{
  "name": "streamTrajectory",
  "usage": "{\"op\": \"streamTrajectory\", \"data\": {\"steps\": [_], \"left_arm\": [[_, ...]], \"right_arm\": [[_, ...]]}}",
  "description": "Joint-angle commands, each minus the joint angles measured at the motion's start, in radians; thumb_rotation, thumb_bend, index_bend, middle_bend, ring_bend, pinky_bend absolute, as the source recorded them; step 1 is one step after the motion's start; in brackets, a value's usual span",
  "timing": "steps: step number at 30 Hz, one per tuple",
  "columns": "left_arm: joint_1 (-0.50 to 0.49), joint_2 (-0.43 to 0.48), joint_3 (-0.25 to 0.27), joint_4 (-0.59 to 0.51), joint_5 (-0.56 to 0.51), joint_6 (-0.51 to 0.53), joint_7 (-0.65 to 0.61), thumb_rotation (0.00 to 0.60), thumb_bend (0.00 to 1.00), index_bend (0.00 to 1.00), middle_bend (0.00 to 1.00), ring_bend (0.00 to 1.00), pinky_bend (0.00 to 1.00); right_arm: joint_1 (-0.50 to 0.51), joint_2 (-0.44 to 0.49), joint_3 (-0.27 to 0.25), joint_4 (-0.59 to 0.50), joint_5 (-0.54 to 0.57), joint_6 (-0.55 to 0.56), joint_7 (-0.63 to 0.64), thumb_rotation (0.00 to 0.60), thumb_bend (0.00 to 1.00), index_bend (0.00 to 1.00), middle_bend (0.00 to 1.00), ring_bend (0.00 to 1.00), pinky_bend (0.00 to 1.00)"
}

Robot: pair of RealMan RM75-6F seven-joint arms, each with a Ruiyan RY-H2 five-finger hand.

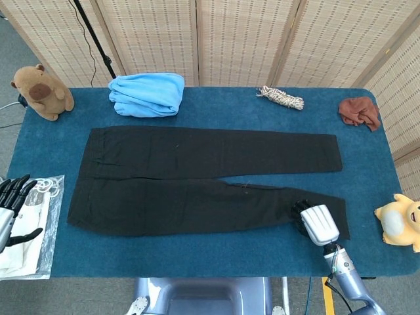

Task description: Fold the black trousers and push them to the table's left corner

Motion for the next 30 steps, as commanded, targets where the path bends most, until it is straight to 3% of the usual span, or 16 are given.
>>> {"op": "streamTrajectory", "data": {"steps": [1,4,6,23,30], "left_arm": [[-0.02,-0.086,0.014,0.152,0.057,0.036,-0.045,0.6,0.0,0.1,0.06,0.02,0.19],[-0.036,-0.144,0.033,0.256,0.099,0.046,-0.04,0.6,0.03,0.23,0.19,0.11,0.26],[-0.045,-0.179,0.046,0.314,0.121,0.052,-0.033,0.6,0.05,0.26,0.22,0.14,0.28],[-0.098,-0.359,0.086,0.532,0.128,-0.026,0.021,0.6,0.05,0.23,0.21,0.13,0.28],[-0.091,-0.42,0.097,0.612,0.11,-0.037,0.008,0.6,0.05,0.26,0.24,0.15,0.28]], "right_arm": [[0.001,0.002,0.0,-0.009,0.0,0.004,-0.003,0.6,0.52,0.58,0.5,0.43,0.72],[0.002,0.005,0.0,-0.02,0.001,0.005,-0.007,0.6,0.52,0.59,0.5,0.43,0.72],[0.003,0.008,0.0,-0.028,0.002,0.005,-0.01,0.6,0.52,0.58,0.5,0.43,0.72],[0.005,0.029,-0.001,-0.071,0.011,-0.001,-0.007,0.6,0.52,0.57,0.5,0.43,0.72],[0.006,0.031,0.001,-0.072,0.014,0.0,-0.002,0.6,0.52,0.56,0.5,0.43,0.72]]}}
